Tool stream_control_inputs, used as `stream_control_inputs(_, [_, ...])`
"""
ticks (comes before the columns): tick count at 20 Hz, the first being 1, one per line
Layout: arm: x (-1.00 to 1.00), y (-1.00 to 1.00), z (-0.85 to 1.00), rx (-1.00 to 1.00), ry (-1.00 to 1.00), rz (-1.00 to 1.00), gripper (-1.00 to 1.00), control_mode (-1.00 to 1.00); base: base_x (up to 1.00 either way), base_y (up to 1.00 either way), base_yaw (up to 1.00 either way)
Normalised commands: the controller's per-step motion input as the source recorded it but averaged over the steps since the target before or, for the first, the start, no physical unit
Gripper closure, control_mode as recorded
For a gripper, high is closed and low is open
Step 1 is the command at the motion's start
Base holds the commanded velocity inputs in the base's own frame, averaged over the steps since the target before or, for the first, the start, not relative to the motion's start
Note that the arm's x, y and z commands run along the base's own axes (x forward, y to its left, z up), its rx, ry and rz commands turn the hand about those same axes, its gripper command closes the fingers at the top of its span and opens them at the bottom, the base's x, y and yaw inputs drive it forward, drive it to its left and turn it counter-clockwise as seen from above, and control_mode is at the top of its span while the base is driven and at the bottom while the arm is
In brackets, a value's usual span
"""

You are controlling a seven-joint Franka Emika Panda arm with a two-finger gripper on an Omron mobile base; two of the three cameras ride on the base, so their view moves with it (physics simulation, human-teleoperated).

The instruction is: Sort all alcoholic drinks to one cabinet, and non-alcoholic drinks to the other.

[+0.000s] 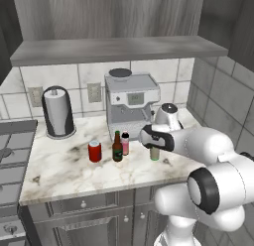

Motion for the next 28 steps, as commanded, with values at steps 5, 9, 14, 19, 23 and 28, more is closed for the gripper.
stream_control_inputs(5, [0.00, 0.00, -0.13, 0.02, -0.19, 0.00, -1.00, -1.00, 0.00, 0.00, 0.00])
stream_control_inputs(9, [0.00, 0.00, -0.07, 0.02, -0.14, 0.00, -1.00, -1.00, 0.00, 0.00, 0.00])
stream_control_inputs(14, [0.00, 0.00, -0.10, 0.01, -0.07, 0.00, -1.00, -1.00, 0.00, 0.00, 0.00])
stream_control_inputs(19, [0.00, 0.00, -0.07, 0.00, -0.01, 0.00, 1.00, -1.00, 0.00, 0.00, 0.00])
stream_control_inputs(23, [0.00, 0.00, 0.00, 0.00, 0.00, 0.00, 1.00, -1.00, 0.00, 0.00, 0.00])
stream_control_inputs(28, [-0.02, 0.00, 0.00, 0.00, 0.00, 0.00, 1.00, -1.00, 0.00, 0.00, 0.00])
